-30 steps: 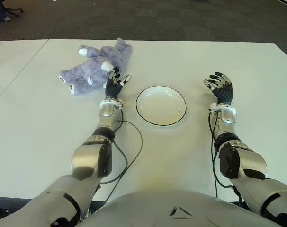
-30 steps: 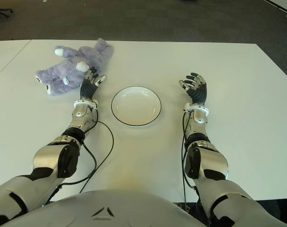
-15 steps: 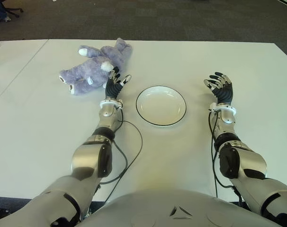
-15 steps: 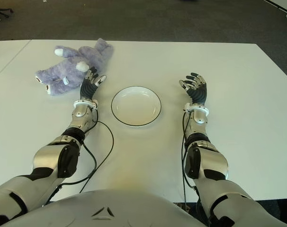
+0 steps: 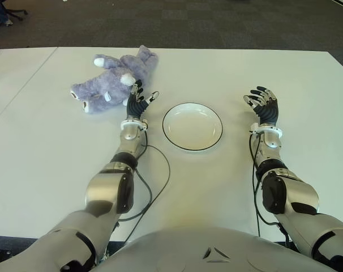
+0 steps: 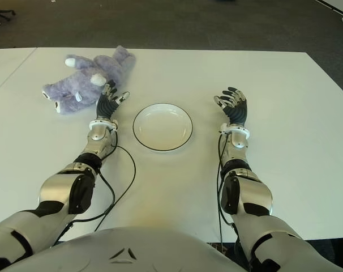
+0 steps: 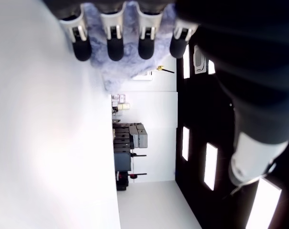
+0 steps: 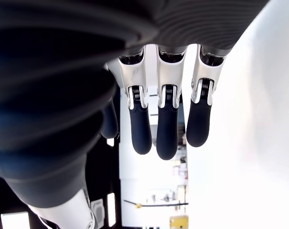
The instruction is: Put the doll into the plate.
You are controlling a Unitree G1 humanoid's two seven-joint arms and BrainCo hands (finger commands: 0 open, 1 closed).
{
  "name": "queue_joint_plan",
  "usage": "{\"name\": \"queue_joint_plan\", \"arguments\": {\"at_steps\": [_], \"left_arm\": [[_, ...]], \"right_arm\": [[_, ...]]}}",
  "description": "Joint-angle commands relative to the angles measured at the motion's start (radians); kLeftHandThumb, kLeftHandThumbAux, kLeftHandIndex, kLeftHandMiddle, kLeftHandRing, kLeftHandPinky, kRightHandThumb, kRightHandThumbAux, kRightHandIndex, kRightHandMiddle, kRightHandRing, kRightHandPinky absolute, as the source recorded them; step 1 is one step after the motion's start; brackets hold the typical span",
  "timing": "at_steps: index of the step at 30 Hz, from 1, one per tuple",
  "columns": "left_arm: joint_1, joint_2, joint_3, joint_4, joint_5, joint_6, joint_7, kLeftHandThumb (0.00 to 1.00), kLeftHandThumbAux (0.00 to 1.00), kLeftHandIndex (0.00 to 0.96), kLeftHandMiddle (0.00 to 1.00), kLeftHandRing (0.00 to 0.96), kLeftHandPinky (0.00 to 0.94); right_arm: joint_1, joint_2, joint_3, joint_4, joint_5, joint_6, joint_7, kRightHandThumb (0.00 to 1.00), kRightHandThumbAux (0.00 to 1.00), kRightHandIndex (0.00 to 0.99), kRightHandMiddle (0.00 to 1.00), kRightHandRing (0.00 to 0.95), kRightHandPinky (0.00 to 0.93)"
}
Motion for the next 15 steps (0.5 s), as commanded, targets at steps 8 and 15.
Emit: {"name": "queue_joint_plan", "arguments": {"at_steps": [8, 15], "left_arm": [[0.281, -0.062, -0.266, 0.041, 0.27, -0.033, 0.345, 0.0, 0.666, 0.016, 0.085, 0.095, 0.125], [0.351, -0.053, -0.448, -0.176, 0.492, -0.044, 0.615, 0.0, 0.674, 0.029, 0.13, 0.148, 0.176]], "right_arm": [[0.204, 0.098, -0.005, 0.126, 0.014, 0.141, -0.007, 0.177, 0.846, 0.255, 0.33, 0.355, 0.372], [0.202, 0.096, -0.004, 0.126, 0.013, 0.145, -0.007, 0.175, 0.853, 0.257, 0.332, 0.357, 0.369]]}}
